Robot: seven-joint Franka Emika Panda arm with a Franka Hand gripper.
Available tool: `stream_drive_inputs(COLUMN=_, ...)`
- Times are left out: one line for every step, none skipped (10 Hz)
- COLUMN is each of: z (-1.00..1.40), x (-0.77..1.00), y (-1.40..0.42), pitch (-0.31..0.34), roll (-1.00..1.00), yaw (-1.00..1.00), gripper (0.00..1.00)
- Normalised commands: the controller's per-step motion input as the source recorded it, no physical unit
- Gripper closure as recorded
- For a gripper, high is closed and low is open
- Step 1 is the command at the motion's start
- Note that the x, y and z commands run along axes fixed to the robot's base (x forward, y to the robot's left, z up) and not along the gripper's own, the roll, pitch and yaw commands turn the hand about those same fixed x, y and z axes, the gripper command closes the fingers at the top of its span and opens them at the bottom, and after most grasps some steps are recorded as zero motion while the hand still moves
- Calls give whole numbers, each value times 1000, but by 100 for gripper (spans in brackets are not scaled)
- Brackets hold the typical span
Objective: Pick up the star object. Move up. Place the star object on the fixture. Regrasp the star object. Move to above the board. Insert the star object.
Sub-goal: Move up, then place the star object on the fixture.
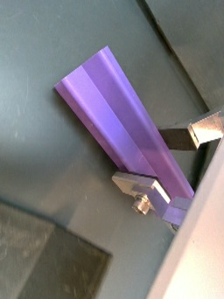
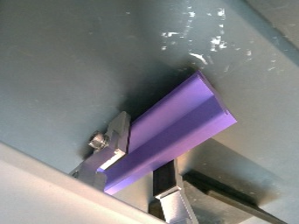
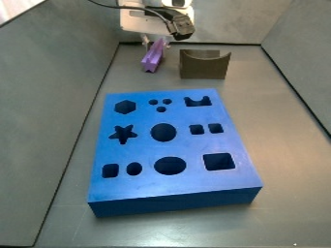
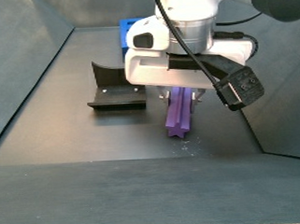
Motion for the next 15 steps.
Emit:
stream_drive_inputs(z=813, x=-55, y=-39, pitch=8, roll=-2, yaw=-25, gripper=100)
stream_drive_inputs(z=745, x=-64, y=-31, pitch=-1, roll=9, yaw=-25, gripper=100)
stream_drive_inputs(z=567, x=-57, y=-14, pitch=-3, roll=32, yaw=-24, gripper=100)
stream_drive_inputs(z=419, x=-45, y=-8, pitch=7, roll=45, yaw=-24, gripper=100)
stream_drive_inputs(z=219, x=-30, y=-3, pitch=28, roll=56, yaw=-23, gripper=100)
stream_drive_inputs(z=1000, x=0, y=0, pitch=0, roll=0, yaw=0, gripper=100)
stream_drive_inputs(z=1000, x=2, y=1, pitch=16, roll=7, yaw=-1, gripper=100)
stream_drive_inputs(z=1000, x=-7, y=2, pitch=29, roll=16, yaw=-4, gripper=100)
stream_drive_inputs(z=1000, x=-13, y=3, pitch=36, roll=29, yaw=-9, gripper=100)
stream_drive_inputs(z=1000, x=-18, y=4, pitch=43, roll=49, yaw=-15, gripper=100)
stream_drive_inputs(z=1000, x=-22, y=5, pitch=51, roll=61, yaw=-15, gripper=100)
stream_drive_inputs(z=994, x=-24, y=7, pitch=57, roll=70, yaw=-11, gripper=100)
stream_drive_inputs(z=791, x=-19, y=6, pitch=69, roll=82, yaw=-5, gripper=100)
stream_drive_inputs(z=639, x=-13, y=5, pitch=77, roll=86, yaw=2, gripper=100)
stream_drive_inputs(z=539, x=-7, y=4, pitch=82, roll=88, yaw=7, gripper=100)
